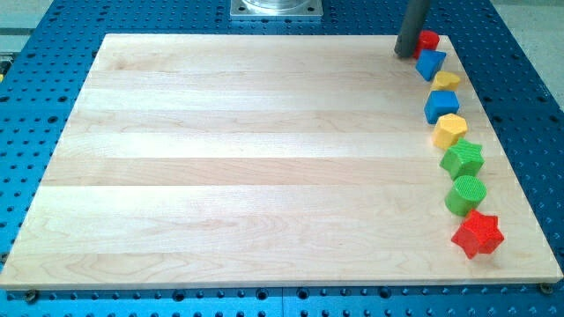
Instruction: Place the red blocks to the bottom center of the board
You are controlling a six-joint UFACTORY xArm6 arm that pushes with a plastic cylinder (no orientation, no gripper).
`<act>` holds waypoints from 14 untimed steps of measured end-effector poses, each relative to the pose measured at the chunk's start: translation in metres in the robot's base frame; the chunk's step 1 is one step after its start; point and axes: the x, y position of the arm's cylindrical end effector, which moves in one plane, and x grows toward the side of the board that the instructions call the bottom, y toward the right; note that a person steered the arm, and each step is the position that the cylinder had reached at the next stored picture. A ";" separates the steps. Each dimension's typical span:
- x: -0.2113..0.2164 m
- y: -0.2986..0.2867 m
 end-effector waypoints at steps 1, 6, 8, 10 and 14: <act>0.000 0.000; 0.006 -0.017; -0.030 -0.009; -0.036 0.071; 0.015 -0.190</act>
